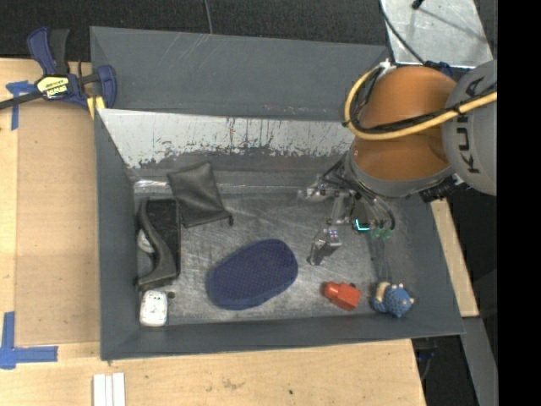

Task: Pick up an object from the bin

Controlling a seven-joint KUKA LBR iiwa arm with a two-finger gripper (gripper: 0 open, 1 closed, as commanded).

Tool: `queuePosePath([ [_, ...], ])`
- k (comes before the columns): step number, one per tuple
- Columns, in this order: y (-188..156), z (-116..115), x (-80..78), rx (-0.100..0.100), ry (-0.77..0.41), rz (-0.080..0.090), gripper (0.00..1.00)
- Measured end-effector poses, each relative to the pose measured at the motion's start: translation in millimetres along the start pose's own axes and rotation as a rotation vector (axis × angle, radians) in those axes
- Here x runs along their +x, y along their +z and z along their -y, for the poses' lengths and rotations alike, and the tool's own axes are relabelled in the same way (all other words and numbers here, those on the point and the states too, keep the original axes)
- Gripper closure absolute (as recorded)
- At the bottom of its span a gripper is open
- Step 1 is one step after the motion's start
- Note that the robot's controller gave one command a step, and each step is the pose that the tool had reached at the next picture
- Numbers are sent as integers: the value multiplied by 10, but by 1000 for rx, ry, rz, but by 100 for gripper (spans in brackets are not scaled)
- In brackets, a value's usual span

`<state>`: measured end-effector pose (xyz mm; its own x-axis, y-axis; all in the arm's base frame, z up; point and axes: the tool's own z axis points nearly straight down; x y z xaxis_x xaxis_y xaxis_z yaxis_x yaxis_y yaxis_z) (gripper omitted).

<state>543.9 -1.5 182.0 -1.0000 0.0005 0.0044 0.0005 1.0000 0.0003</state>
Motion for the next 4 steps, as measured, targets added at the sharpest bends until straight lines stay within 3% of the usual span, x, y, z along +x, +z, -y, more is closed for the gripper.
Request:
queuePosePath([
  [1,664,-847,415,-3,-81,-2,0],
  [2,975,-693,505,1,-180,7,0],
  [3,961,-697,495,0,-179,10,100],
  [4,-163,-704,337,2,-592,11,100],
])
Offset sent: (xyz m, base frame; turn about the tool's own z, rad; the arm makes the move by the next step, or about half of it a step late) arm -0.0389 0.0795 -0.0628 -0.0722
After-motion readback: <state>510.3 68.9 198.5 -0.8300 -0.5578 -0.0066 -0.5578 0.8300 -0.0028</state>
